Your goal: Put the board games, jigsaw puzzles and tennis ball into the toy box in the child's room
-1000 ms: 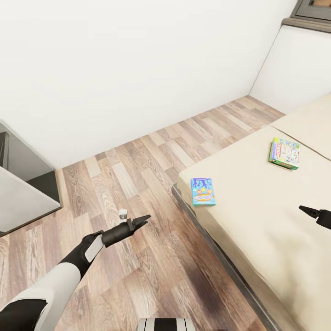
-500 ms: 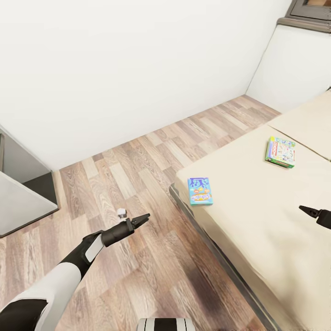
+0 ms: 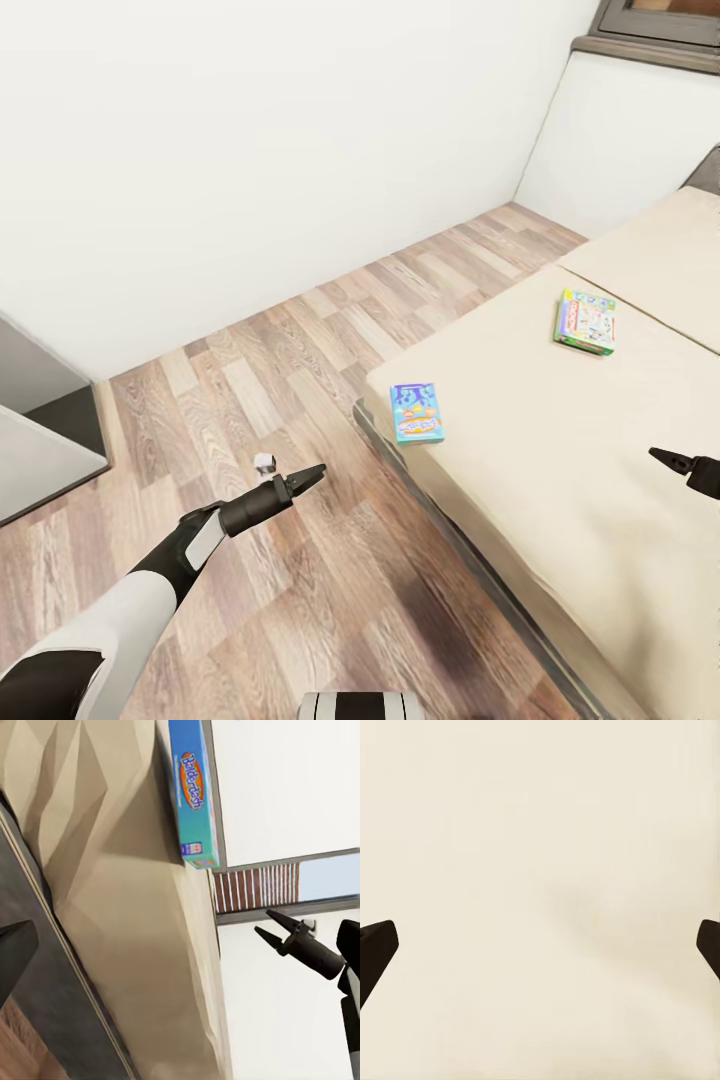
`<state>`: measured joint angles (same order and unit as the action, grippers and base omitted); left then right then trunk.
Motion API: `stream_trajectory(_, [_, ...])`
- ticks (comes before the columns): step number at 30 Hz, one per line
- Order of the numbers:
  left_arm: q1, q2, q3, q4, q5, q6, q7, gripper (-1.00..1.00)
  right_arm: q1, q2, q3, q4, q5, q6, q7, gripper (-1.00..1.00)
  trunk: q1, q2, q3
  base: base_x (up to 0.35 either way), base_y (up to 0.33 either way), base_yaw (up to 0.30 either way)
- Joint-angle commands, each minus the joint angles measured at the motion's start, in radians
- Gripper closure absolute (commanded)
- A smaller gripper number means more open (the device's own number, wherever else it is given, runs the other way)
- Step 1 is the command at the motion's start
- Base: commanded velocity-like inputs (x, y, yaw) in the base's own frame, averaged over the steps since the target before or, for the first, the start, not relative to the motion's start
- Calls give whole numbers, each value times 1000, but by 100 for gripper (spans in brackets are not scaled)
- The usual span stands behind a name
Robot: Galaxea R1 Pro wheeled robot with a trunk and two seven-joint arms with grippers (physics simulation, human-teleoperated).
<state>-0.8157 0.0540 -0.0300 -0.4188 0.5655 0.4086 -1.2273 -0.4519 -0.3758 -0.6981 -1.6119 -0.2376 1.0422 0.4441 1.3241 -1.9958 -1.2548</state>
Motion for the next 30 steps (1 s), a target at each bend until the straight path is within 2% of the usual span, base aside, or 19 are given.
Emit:
stream_trajectory(1, [0,1,-3,0,7,10,-2,-100,-1,0,-1,0,3,5,6,-100,0,0,-1,0,0,-44])
stream_trajectory(16, [-2,1,-3,-1,7,11,2,-100,-1,-1,0,0,3,5,6,-100,0,0,-1,0,0,-16])
stream_trajectory(30, [-54,1,-1,4,7,21,6,-100,-2,-4,0,0,4,5,5,-100,0,0,-1,0,0,-2])
